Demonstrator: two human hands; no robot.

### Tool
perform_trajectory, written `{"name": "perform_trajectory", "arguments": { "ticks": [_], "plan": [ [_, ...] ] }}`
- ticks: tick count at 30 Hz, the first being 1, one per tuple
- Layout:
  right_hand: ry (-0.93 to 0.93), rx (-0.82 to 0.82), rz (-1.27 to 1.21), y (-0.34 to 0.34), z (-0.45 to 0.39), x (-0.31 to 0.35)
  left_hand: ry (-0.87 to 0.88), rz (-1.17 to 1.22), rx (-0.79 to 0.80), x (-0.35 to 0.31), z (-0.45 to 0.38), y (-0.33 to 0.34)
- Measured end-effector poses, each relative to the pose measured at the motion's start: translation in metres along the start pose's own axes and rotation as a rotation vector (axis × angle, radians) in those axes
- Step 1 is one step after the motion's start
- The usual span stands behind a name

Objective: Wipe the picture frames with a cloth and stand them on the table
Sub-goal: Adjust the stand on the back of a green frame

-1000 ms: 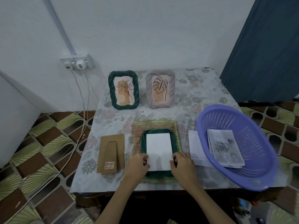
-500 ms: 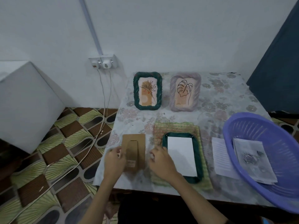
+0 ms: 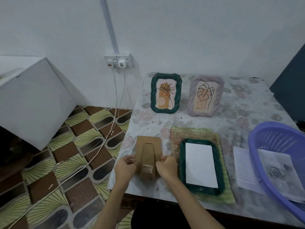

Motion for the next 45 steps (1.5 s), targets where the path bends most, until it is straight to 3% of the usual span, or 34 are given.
{"name": "perform_trajectory", "arguments": {
  "ticks": [5, 11, 15, 26, 45],
  "plan": [
    [-0.017, -0.166, -0.187, -0.025, 0.001, 0.001, 0.064, 0.152, 0.101, -0.022, 0.014, 0.002],
    [-0.119, -0.395, -0.152, -0.096, 0.017, -0.016, 0.172, 0.004, 0.207, -0.044, 0.043, 0.058],
    [-0.103, -0.460, -0.089, -0.138, 0.023, -0.044, 0.227, -0.089, 0.271, -0.044, 0.068, 0.107],
    [-0.117, -0.440, 0.127, -0.149, 0.023, -0.073, 0.203, -0.262, 0.294, -0.029, 0.075, 0.144],
    [-0.162, -0.425, 0.245, -0.143, 0.018, -0.086, 0.372, -0.507, 0.267, -0.023, 0.072, 0.154]
  ]
}}
Point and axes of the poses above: each hand's wrist, its own z-axis away from the middle knuckle, its own y-axis out of the palm, x = y × z, the point moved 5 cm from there along -z, towards the middle knuckle, and after that the axes turned 12 degrees about -y, right-handed, at the moved point
